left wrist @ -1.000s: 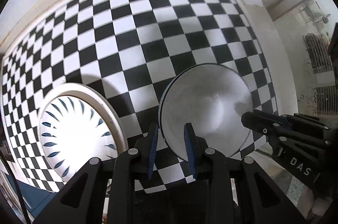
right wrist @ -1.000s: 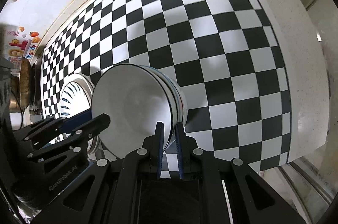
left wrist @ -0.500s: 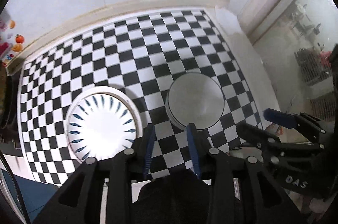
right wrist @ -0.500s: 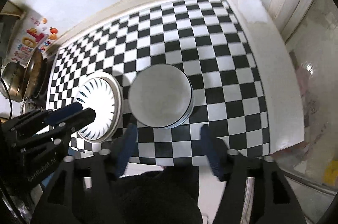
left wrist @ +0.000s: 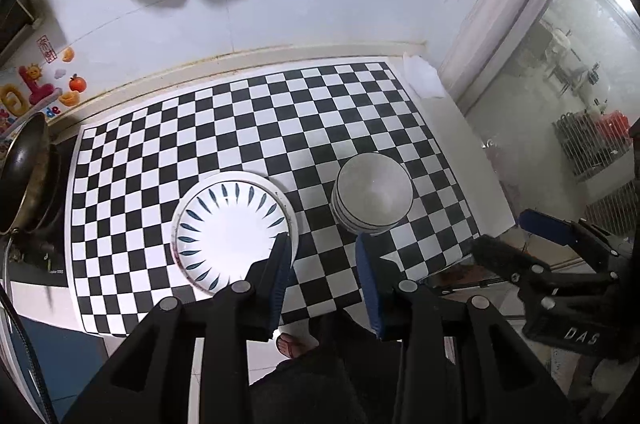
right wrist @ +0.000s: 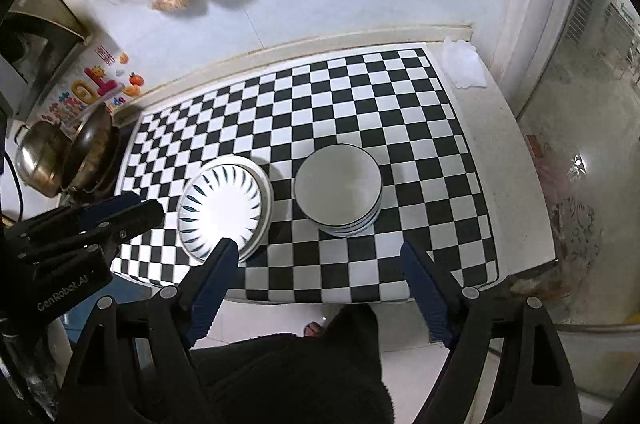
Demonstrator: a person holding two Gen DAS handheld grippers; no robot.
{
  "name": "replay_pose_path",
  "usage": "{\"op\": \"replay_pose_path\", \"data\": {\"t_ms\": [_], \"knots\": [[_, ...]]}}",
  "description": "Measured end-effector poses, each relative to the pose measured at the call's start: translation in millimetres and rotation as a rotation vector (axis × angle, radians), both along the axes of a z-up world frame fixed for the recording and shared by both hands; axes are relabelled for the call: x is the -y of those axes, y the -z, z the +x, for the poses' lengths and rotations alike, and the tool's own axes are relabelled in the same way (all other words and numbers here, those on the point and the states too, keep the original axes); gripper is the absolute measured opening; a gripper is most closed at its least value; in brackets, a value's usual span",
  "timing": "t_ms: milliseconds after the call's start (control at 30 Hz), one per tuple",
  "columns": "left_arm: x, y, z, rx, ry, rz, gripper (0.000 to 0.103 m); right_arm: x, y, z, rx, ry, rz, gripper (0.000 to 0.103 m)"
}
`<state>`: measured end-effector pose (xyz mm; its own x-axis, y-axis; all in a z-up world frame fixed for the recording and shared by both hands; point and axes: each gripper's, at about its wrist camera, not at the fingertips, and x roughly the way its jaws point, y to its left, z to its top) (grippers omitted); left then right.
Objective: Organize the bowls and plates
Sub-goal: 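Lower the bowl stack onto the cloth beside the plates and open both tools, then grasp the bowl stack rim with both tools and lift it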
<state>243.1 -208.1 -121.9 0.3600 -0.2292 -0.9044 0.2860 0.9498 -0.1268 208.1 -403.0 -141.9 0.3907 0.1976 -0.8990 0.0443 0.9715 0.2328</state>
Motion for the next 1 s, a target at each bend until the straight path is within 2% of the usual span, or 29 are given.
{"op": "replay_pose_path", "data": {"t_ms": [300, 633, 833, 900, 1000], "knots": [[-17.5, -5.9, -16.4, -0.005, -0.006, -0.002, 0.031, -5.7, -25.2, -20.8, 0.055, 0.027, -0.024, 0.086], [-13.0, -2.4, -7.1, -0.017, 0.006, -0.011, 0.031, -5.4, -24.7, -10.7, 0.052, 0.034, -0.004, 0.087], [-1.9, 33.7, 34.1, -0.078, -0.02, -0.022, 0.031, 10.1, 8.7, 19.5, 0.065, 0.051, 0.031, 0.091], [1.4, 53.0, 53.1, -0.119, -0.035, -0.035, 0.031, 20.5, 31.1, 34.5, 0.027, 0.074, 0.061, 0.091], [7.6, 95.7, 85.5, -0.252, -0.05, -0.089, 0.031, 38.5, 68.3, 56.5, -0.034, 0.114, 0.12, 0.091]]}}
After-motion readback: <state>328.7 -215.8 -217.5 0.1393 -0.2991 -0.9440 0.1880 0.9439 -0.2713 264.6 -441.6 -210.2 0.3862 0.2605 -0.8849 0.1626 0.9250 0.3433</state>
